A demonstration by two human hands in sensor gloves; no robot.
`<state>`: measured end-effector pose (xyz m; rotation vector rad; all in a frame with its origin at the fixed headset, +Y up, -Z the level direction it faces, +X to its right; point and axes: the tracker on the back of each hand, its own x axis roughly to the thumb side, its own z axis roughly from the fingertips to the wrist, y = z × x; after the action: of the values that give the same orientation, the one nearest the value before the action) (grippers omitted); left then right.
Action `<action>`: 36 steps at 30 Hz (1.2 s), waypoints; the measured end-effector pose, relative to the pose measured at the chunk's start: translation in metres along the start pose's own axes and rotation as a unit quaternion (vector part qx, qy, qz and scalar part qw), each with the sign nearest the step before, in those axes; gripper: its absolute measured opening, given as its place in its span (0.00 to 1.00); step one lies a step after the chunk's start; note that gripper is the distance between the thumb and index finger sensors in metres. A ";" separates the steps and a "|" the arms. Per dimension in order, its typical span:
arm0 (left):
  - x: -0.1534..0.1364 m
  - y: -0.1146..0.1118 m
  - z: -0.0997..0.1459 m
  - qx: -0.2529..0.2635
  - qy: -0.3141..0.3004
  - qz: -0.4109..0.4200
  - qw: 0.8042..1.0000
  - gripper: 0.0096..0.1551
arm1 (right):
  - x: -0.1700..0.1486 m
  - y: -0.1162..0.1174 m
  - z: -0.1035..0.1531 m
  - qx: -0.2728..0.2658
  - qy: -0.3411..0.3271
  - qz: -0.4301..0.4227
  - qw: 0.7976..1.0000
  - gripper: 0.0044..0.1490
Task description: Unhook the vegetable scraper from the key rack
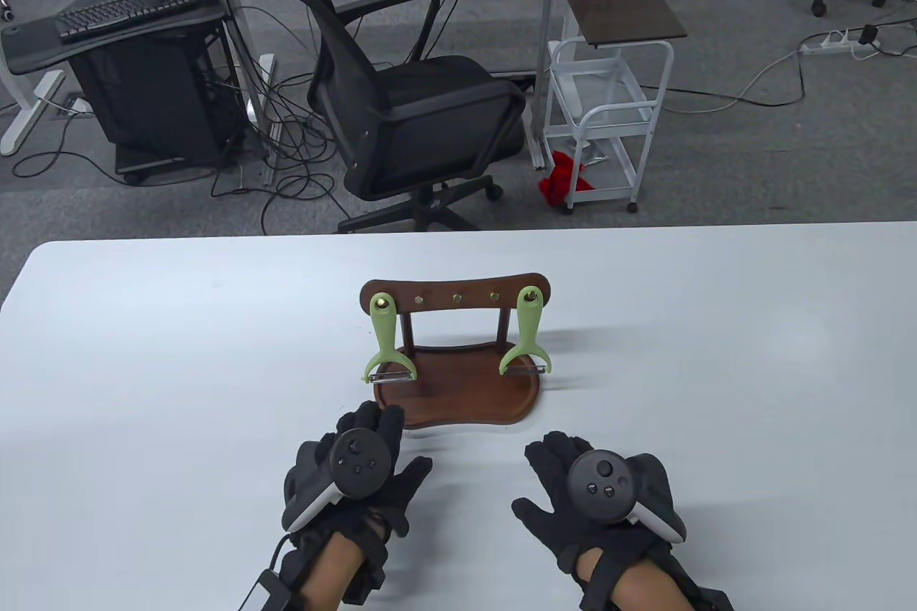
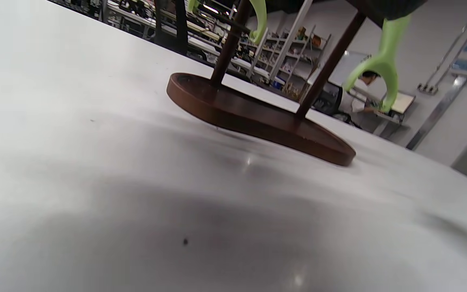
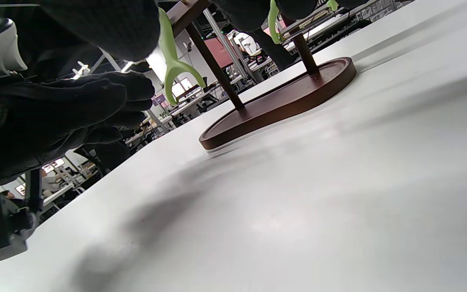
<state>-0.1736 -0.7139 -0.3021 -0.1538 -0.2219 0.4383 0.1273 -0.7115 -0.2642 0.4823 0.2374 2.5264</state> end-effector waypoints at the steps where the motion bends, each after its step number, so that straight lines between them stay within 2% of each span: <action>1: -0.002 0.002 -0.002 0.016 0.003 0.022 1.000 0.48 | 0.000 -0.001 0.001 -0.003 0.000 -0.001 1.000 0.49; 5: -0.008 0.016 -0.014 0.100 0.036 0.108 0.988 0.46 | 0.001 -0.003 0.002 -0.004 -0.004 -0.006 1.000 0.49; 7: -0.009 0.025 -0.020 0.134 0.052 0.089 0.986 0.46 | 0.001 -0.003 0.003 -0.001 -0.006 -0.007 1.000 0.49; 10: -0.011 0.041 -0.030 0.158 0.097 0.065 0.981 0.46 | -0.001 -0.005 0.004 -0.003 -0.003 -0.008 1.000 0.49; 16: -0.015 0.053 -0.053 0.156 0.147 0.071 0.974 0.47 | -0.001 -0.005 0.004 -0.003 -0.006 -0.011 1.000 0.49; 21: -0.011 0.050 -0.071 0.174 0.152 0.049 0.972 0.48 | -0.001 -0.004 0.004 -0.002 -0.007 -0.012 1.000 0.49; 30: -0.013 0.050 -0.093 0.189 0.189 0.038 0.963 0.43 | -0.003 -0.006 0.004 -0.001 -0.006 -0.020 1.000 0.49; 36: -0.017 0.049 -0.100 0.192 0.188 0.040 0.962 0.36 | -0.003 -0.007 0.005 -0.002 -0.006 -0.022 1.000 0.49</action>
<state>-0.1838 -0.6876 -0.4113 0.1377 0.2449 0.5160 0.1352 -0.7074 -0.2626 0.4850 0.2347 2.4810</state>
